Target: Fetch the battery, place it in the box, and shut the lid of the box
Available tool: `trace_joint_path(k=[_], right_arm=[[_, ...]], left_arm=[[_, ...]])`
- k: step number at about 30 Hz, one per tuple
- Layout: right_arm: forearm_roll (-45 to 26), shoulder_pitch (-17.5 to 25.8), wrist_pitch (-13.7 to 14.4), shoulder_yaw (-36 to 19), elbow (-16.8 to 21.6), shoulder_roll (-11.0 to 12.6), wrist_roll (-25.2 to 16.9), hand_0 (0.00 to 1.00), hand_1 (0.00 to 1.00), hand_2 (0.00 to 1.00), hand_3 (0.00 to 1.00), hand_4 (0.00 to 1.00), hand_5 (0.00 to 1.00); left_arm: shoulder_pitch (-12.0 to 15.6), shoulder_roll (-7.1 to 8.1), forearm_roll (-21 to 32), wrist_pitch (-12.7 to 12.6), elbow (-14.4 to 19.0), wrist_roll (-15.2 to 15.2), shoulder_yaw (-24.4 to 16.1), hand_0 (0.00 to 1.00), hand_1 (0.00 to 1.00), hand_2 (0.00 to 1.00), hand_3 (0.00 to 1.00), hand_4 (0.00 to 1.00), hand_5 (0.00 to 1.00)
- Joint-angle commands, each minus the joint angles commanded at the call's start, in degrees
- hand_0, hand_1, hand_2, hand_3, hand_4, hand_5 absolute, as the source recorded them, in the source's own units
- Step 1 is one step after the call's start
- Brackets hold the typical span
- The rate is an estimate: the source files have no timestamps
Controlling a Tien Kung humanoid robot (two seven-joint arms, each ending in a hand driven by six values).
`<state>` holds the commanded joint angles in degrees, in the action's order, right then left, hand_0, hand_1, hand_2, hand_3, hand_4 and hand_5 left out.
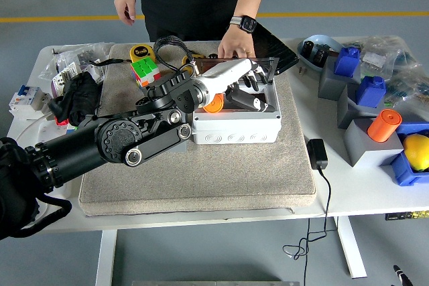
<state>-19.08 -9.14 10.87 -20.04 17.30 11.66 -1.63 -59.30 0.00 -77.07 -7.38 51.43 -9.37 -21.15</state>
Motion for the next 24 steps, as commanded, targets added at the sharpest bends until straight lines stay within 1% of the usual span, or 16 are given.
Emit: trace_joint_path(k=[4,8,9,10,11,14,15,18,19,20,21,22,23,24], right_arm=[[0.05,0.06,-0.02,-0.39,0.0,-0.05,-0.03,0.726,0.665,0.654,0.594,0.998,0.62],[0.12,0.14,-0.02,-0.6,-0.03,-0.09,-0.05,0.726,0.665,0.654,0.594,0.998,0.62],[0.19,0.14,-0.01,-0.62,-0.04,-0.09,-0.05,0.727,0.665,0.654,0.594,0.998,0.62],[0.25,0.17,-0.02,-0.62,-0.06,-0.12,-0.01,0.727,0.665,0.654,0.594,0.998,0.62],[0.27,0.19,-0.03,-0.63,-0.07,-0.13,-0.01,0.727,0.665,0.654,0.594,0.998,0.62],[0.42,0.34,-0.08,-0.98,-0.07,-0.19,-0.05,0.727,0.665,0.654,0.594,0.998,0.62],[0.48,0.38,-0.08,-1.09,-0.06,-0.19,-0.06,0.727,0.665,0.654,0.593,0.998,0.619],[0.61,0.49,-0.16,-1.29,-0.05,-0.21,-0.07,0.727,0.665,0.654,0.593,0.998,0.619],[0.81,0.49,-0.16,-1.49,-0.02,-0.2,-0.1,0.727,0.665,0.654,0.593,0.998,0.619],[0.84,0.48,-0.19,-1.58,-0.01,-0.19,-0.11,0.727,0.665,0.654,0.593,0.998,0.619],[0.84,0.48,-0.22,-1.65,0.0,-0.19,-0.11,0.727,0.665,0.654,0.593,0.998,0.618],[1.0,0.52,-0.2,-1.92,0.01,-0.21,-0.14,0.727,0.665,0.654,0.593,0.998,0.618],[1.04,0.56,-0.22,-2.07,0.04,-0.21,-0.17,0.727,0.665,0.654,0.593,0.998,0.618],[0.98,0.62,-0.28,-2.23,0.06,-0.24,-0.2,0.727,0.665,0.654,0.593,0.998,0.618]], left_arm=[[1.82,0.0,-1.6,0.82,3.75,-0.84,-4.05,0.4,0.588,0.539,0.666,0.998,0.47],[3.47,0.0,-2.65,1.41,7.1,-1.42,-7.13,0.4,0.588,0.539,0.666,0.998,0.47],[3.81,0.0,-2.73,1.49,7.69,-1.45,-7.67,0.364,0.543,0.499,0.561,0.998,0.396],[4.91,0.0,-2.68,1.33,9.27,-1.39,-9.09,0.364,0.543,0.499,0.561,0.998,0.396],[5.31,0.0,-2.65,1.23,9.96,-1.33,-9.63,0.364,0.543,0.499,0.561,0.998,0.396],[8.05,0.08,-2.68,0.35,13.24,-0.9,-12.41,0.364,0.543,0.499,0.561,0.998,0.396],[8.63,0.3,-2.75,0.19,13.79,-0.82,-12.91,0.345,0.534,0.55,0.559,0.875,0.171],[11.04,2.22,-3.35,0.08,15.92,-0.71,-15.03,0.345,0.534,0.55,0.559,0.875,0.171],[12.42,3.46,-3.79,0.3,17.11,-0.91,-16.26,0.345,0.534,0.55,0.559,0.875,0.171],[13.25,4.17,-4.19,0.38,17.82,-1.0,-16.94,0.345,0.534,0.55,0.559,0.875,0.171],[13.96,4.73,-4.55,0.41,18.39,-1.04,-17.47,0.433,0.586,0.591,0.58,0.839,0.105],[15.19,5.81,-5.14,0.37,19.47,-1.11,-18.43,0.433,0.586,0.591,0.58,0.839,0.105],[16.02,6.58,-5.52,0.31,20.22,-1.1,-19.07,0.433,0.586,0.591,0.58,0.839,0.105],[17.37,7.84,-6.08,0.16,21.36,-1.0,-20.02,0.433,0.586,0.591,0.58,0.839,0.105]])
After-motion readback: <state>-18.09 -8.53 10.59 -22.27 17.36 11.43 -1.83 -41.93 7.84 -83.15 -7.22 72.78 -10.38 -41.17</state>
